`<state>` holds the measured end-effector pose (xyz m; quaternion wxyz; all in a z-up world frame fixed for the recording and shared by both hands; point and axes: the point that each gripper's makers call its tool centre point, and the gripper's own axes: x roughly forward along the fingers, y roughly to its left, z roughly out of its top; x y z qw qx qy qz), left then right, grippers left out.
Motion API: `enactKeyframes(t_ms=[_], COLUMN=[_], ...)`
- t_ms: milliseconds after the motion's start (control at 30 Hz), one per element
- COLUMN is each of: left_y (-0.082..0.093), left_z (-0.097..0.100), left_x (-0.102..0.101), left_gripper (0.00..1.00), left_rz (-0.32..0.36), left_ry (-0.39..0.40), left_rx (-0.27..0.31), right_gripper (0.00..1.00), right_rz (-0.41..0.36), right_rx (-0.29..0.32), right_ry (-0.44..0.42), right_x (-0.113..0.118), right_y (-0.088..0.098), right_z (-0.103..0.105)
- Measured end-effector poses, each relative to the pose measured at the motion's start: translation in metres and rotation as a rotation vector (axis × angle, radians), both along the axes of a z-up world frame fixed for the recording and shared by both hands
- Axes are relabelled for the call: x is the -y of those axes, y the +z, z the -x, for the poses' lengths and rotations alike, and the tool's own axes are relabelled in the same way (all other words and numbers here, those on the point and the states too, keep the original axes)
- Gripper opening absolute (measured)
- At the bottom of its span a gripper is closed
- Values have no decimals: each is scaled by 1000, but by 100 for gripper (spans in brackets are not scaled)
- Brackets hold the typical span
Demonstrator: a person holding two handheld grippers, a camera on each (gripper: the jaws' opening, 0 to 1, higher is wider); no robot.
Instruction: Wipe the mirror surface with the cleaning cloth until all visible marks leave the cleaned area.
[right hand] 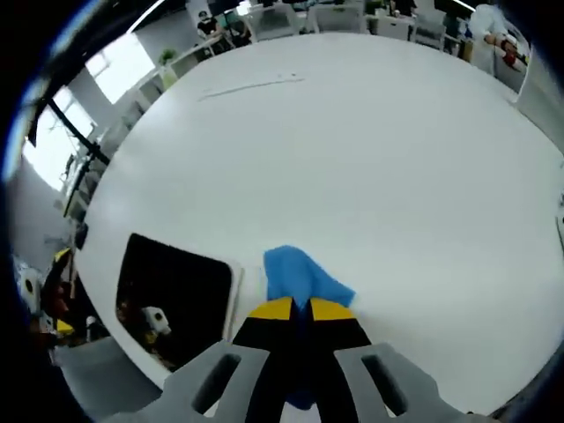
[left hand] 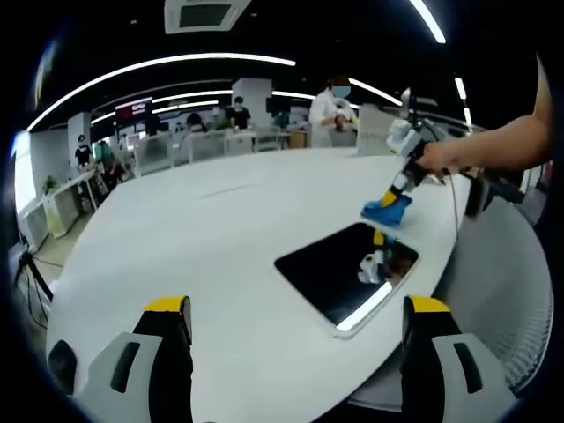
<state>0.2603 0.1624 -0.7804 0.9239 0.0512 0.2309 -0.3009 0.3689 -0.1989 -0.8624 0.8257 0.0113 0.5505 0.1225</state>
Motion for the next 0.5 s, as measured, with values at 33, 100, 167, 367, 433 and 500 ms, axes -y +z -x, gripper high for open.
enactKeyframes(t_ms=[33,100,167,367,433,500], left_y=[0,0,0,-2,-2,0], left_z=[-1,-2,-2,-2,-3,-3], left_x=[0,1,0,0,1,2], left_gripper=[100,100,100,100,100,100], left_rz=[1,3,2,-1,-1,1], left_ry=[-1,-3,-3,-5,-4,-1], left_rx=[0,2,1,-4,-4,-1], right_gripper=[1,1,2,3,4,5], right_rz=[5,18,23,59,87,107], right_rx=[6,23,22,74,90,81], right_ry=[-5,2,18,102,175,217], right_x=[4,8,11,11,11,12], right_y=[-4,-8,-14,-15,-14,-16], right_z=[2,5,12,11,10,12])
